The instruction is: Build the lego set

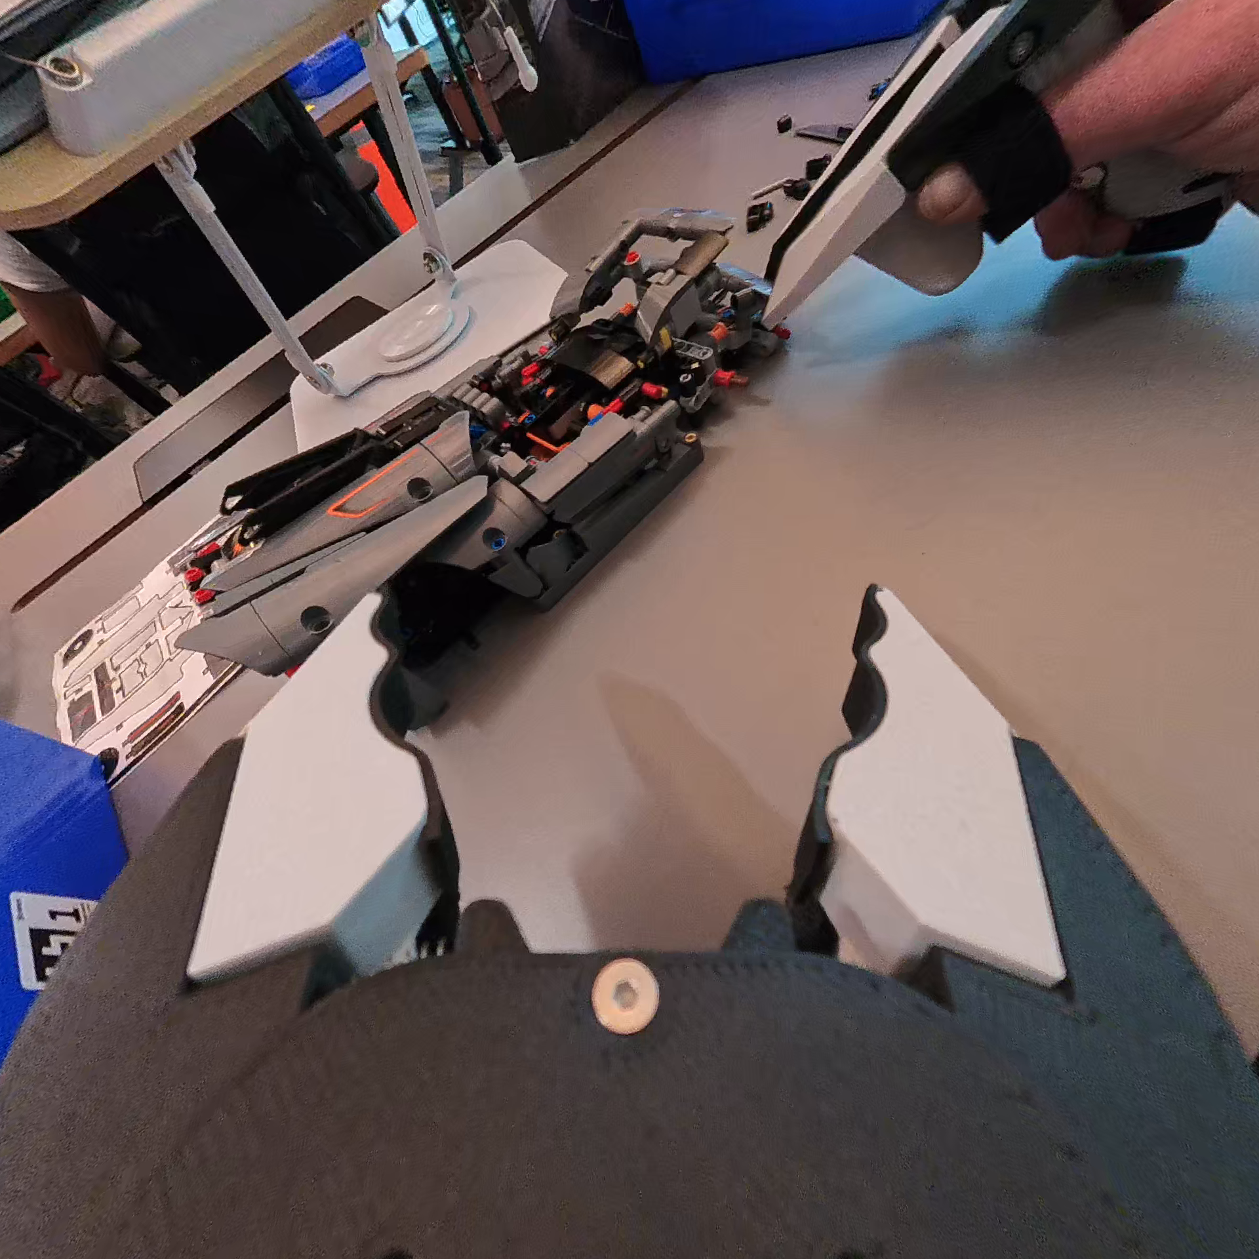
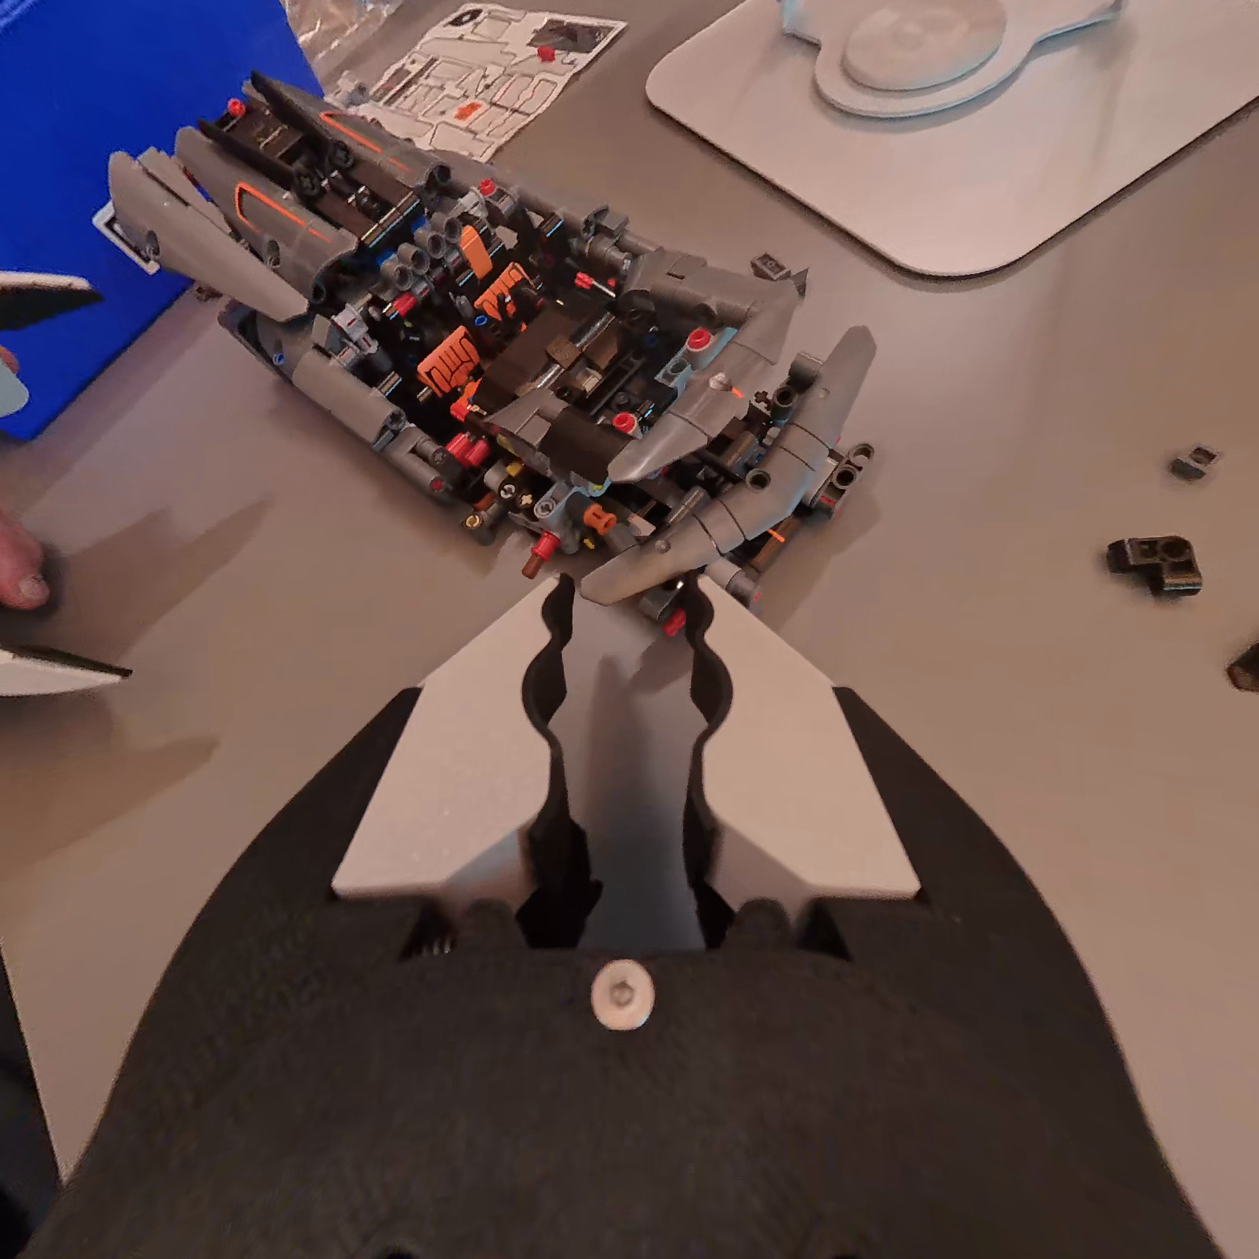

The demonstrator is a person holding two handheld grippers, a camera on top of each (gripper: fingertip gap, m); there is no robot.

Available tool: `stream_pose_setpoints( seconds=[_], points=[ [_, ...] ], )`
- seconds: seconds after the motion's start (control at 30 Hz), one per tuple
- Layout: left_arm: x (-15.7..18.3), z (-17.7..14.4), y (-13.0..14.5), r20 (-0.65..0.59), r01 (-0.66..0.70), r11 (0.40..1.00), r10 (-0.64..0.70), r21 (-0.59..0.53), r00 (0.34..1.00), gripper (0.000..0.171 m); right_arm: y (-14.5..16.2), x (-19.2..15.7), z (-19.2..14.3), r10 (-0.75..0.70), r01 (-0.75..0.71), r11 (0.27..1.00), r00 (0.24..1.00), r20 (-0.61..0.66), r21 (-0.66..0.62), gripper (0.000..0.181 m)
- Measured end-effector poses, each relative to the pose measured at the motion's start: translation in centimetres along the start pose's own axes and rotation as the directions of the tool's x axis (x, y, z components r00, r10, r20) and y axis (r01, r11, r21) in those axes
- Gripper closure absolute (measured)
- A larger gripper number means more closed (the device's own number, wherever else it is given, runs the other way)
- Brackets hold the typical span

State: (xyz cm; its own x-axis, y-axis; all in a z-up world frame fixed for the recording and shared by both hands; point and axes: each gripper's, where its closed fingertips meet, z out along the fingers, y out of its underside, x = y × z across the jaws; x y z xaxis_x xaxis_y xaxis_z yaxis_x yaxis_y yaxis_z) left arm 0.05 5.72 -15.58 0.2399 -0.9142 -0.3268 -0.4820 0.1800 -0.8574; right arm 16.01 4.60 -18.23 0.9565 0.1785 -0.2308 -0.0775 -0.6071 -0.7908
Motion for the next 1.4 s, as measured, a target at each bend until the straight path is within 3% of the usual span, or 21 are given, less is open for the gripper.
stream_pose_setpoints(
  seconds=[0.43, 0.63, 1.1, 1.4],
  points=[
    [0.6, 0.0, -0.1, 0.002, -0.052, 0.999, 0.052, 0.003, 0.999, 0.050, -0.3, 1.5, 0.1, -0.014, 0.014, 1.000, 0.999, -0.036, -0.006, 0.161],
    [0.6, -0.1, -0.4, -0.003, -0.042, 0.999, 0.042, 0.022, 0.999, 0.050, -0.1, 2.1, -0.8, -0.018, 0.017, 1.000, 0.999, -0.049, -0.020, 0.150],
    [1.0, -0.4, -0.8, -0.038, -0.039, 0.998, 0.041, 0.055, 0.998, 0.052, -0.7, 1.7, 0.5, 0.208, -0.209, 0.978, 0.976, 0.062, 0.018, 0.156],
    [1.1, -0.6, -1.1, -0.056, -0.018, 0.997, 0.022, 0.078, 0.998, 0.053, -0.8, 2.1, 0.7, 0.047, -0.049, 0.998, 0.997, -0.068, -0.030, 0.159]
  ],
)
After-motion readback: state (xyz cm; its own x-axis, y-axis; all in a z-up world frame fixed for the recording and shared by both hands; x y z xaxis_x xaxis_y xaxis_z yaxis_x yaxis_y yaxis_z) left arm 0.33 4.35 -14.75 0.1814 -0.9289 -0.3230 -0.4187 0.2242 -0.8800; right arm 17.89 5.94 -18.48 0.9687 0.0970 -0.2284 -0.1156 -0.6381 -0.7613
